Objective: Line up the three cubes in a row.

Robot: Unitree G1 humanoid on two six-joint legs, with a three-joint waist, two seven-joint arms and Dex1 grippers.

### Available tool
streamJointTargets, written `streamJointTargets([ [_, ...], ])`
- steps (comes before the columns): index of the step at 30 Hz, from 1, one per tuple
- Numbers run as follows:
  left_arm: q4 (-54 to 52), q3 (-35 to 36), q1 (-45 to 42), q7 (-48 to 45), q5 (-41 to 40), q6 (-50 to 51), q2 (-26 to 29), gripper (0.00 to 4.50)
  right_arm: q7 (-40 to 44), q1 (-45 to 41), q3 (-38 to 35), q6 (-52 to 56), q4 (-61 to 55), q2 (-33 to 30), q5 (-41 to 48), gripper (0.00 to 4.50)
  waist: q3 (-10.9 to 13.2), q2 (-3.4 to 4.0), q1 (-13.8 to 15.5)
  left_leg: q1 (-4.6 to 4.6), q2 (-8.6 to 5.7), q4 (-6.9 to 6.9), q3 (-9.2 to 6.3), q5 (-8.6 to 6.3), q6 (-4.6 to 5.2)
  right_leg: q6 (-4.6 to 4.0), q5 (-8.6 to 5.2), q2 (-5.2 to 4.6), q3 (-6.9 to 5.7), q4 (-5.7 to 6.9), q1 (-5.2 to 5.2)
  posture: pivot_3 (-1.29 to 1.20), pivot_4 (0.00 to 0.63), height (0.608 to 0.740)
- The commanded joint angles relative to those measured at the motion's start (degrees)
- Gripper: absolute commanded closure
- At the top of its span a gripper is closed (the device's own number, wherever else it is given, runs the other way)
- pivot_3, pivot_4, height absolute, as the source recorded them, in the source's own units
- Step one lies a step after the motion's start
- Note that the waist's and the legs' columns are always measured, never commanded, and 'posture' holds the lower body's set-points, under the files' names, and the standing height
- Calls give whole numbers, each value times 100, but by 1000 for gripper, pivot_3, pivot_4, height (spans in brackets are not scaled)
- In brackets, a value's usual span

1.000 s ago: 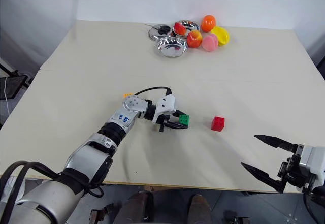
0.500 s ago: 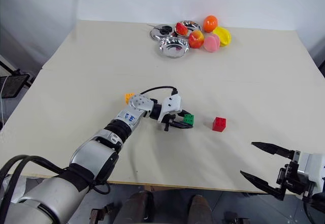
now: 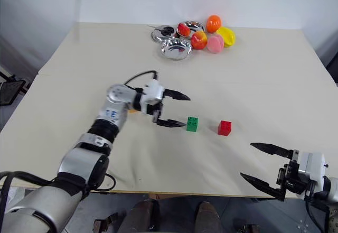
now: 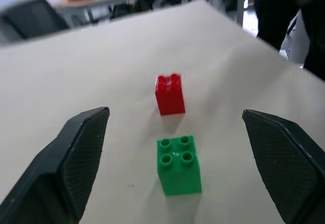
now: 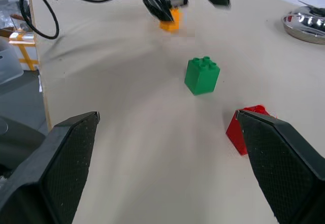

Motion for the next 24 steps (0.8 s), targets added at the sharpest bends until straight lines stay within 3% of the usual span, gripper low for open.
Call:
streamJointTargets([
  [1, -1115, 539, 504, 282, -500, 570, 599, 37, -27, -198, 102, 302, -9, -21, 298, 0, 2, 3, -42, 0, 2, -1, -1, 0, 0, -1, 0, 2, 0, 3, 0, 0, 150, 740],
  [7, -2863, 2191, 2817, 1992, -815, 1289, 1626, 37, 156, -1068, 714, 24, 193, 291, 138, 0, 2, 4, -78, 9, 11, 3, -5, -6, -3, -4, -2, 11, 6, 8, 6, 0, 150, 740],
  [14, -3440, 3379, 4857, 3077, -981, 1518, 1707, 37, 403, -1616, 1078, -278, 503, 475, 16, 0, 3, 4, -4, 9, 18, 6, -5, -12, -5, -7, -4, 15, 5, 9, 7, 0, 150, 740],
  [20, -4162, 3728, 6346, 3448, -1359, 1781, 1307, 37, 515, -1789, 1151, -178, 605, 453, 117, 0, 2, 3, -26, 18, 40, 4, 8, -24, -19, -24, -7, 30, 7, 4, 6, 0, 150, 740],
  [24, -4516, 3417, 6389, 3599, -1481, 2067, 1218, 37, 597, -1755, 1119, -208, 744, 397, 62, 0, 2, 3, 86, 20, 43, 8, 5, -26, -21, -32, -11, 33, 5, -6, 3, 0, 150, 740],
])
